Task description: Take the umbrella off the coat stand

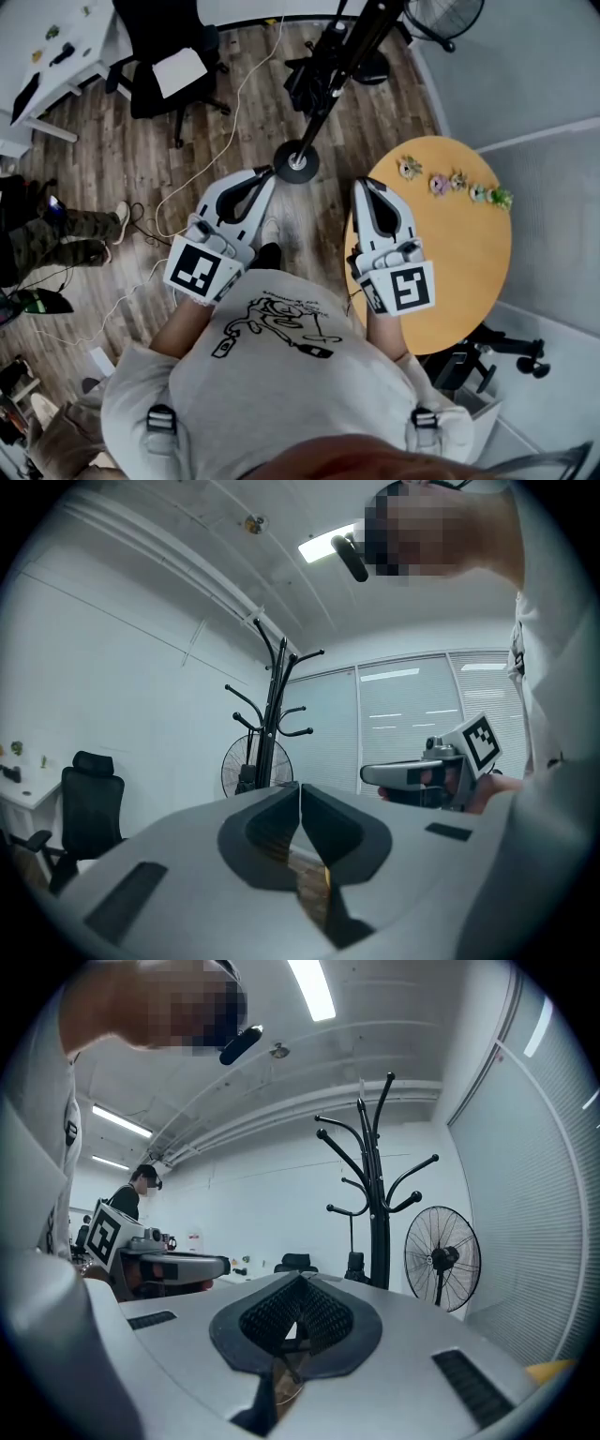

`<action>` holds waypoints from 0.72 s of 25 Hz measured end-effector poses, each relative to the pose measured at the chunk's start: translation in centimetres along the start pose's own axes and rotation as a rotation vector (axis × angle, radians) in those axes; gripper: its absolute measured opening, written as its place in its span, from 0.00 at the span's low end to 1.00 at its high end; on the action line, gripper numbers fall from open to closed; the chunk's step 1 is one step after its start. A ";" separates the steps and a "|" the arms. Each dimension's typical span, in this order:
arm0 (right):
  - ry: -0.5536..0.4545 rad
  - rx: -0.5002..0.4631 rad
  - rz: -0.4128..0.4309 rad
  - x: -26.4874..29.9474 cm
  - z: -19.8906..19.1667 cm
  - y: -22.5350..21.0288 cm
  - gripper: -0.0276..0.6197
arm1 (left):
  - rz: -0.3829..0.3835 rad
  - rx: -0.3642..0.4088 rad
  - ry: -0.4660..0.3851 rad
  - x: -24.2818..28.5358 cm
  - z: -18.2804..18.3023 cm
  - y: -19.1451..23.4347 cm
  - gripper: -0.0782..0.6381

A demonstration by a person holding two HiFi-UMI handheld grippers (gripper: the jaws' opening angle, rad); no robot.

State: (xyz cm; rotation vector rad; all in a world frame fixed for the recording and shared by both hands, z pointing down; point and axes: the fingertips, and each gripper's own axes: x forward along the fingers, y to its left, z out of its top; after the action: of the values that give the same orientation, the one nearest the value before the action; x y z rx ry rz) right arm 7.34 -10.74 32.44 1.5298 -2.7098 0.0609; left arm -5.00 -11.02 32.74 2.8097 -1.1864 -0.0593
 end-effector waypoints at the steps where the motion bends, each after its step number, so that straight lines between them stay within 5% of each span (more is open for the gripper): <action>1: 0.002 -0.001 -0.001 0.7 0.0 -0.1 0.07 | -0.003 -0.003 0.003 0.3 0.0 0.7 0.13; 18: 0.012 -0.025 0.000 10.3 0.8 -1.9 0.07 | -0.037 -0.012 0.003 5.3 0.6 9.0 0.13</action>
State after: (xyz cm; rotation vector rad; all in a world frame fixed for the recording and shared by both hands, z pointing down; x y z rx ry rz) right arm 3.64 -20.51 32.10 1.5183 -2.6902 0.0356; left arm -7.77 -21.08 32.99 2.8204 -1.1296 -0.0654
